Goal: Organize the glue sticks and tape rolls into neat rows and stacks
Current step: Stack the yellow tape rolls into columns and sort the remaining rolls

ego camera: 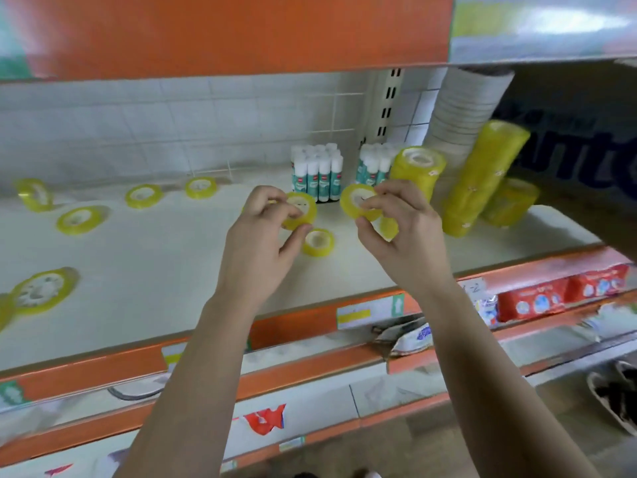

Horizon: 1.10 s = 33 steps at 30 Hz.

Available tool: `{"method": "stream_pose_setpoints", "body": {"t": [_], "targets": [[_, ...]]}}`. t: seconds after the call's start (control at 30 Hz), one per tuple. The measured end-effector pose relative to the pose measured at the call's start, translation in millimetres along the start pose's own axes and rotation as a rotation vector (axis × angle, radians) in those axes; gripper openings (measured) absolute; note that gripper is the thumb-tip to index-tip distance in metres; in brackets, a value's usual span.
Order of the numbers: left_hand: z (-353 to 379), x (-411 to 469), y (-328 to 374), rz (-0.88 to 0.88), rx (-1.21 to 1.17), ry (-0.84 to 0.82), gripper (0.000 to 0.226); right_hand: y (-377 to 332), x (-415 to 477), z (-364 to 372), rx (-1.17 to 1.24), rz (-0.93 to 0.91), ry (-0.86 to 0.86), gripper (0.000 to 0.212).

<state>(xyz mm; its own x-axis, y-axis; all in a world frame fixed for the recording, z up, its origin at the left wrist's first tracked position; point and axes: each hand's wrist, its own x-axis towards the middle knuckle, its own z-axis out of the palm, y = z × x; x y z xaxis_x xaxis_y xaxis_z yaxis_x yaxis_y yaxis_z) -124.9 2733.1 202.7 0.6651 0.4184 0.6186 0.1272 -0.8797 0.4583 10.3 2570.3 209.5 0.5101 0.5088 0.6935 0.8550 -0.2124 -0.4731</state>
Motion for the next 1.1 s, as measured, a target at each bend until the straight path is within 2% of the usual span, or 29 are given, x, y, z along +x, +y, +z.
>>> {"method": "stream_pose_setpoints", "body": {"t": [0.27,0.87,1.1], "targets": [[36.8,-10.9,53.4,-0.073,0.018,0.080,0.024,44.3,-3.2,-44.4,0.087,-0.064,-0.052,0.019],[67.7,3.4,118.0,0.077,-0.043,0.068,0.021,73.6,-18.2,-97.6,0.017,0.000,0.031,0.018],[109.5,3.6,155.1,0.087,-0.061,0.040,0.025,125.1,-22.9,-137.4,-0.029,0.056,0.063,0.020]]}}
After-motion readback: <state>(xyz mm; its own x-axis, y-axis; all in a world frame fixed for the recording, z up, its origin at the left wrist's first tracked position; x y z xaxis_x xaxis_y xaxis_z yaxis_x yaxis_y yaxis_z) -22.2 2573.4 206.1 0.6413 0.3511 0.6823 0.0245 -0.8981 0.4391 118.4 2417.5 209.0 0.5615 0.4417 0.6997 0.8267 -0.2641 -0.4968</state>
